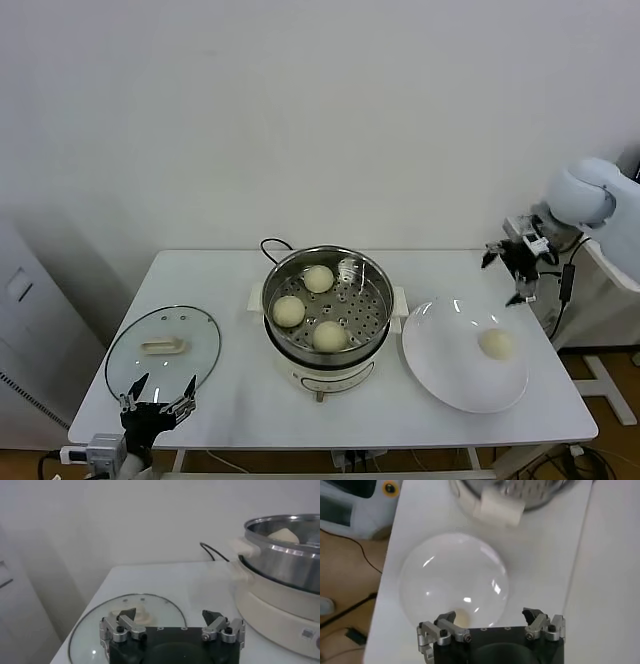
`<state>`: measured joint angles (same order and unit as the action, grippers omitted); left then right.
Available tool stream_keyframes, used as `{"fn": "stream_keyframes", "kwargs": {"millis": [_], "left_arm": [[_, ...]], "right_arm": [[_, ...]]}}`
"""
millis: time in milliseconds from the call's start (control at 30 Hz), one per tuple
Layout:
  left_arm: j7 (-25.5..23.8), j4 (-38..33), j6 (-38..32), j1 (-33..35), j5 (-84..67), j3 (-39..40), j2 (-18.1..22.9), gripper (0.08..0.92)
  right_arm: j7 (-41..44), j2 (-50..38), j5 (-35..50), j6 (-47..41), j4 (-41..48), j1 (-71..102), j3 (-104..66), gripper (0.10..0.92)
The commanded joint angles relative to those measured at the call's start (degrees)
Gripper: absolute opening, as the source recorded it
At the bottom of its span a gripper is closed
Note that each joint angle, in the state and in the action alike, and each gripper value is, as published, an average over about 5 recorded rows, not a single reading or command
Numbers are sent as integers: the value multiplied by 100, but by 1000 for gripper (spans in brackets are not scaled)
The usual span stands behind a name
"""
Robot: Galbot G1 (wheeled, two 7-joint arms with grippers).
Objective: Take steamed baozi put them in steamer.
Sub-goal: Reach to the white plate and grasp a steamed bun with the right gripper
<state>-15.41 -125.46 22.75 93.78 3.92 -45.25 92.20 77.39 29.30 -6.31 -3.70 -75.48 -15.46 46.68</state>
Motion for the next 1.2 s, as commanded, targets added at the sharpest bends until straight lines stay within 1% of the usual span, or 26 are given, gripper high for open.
{"fn": "stream_keyframes", "kwargs": {"millis": [33, 233, 467, 767, 1200], "left_arm": [[-26, 20, 1, 122, -16, -51, 231, 823], [-34, 150, 5, 100, 34, -86, 152, 823], [-49, 252, 10, 55, 55, -81, 122, 823], [-45, 312, 7, 45, 58, -102, 83, 823], [-50, 302, 16, 38, 73, -91, 100, 823]], "right_arm": [[-273, 471, -1369, 569, 1038, 2586, -2224, 823], [-278, 824, -1461, 572, 1415, 2730, -2376, 823], [-598, 1194, -1671, 524, 1788, 2887, -2654, 823], [-840, 1394, -1910, 419, 2064, 2946, -2822, 823], [-684, 1413, -2062, 447, 2183, 2885, -2865, 823]]}}
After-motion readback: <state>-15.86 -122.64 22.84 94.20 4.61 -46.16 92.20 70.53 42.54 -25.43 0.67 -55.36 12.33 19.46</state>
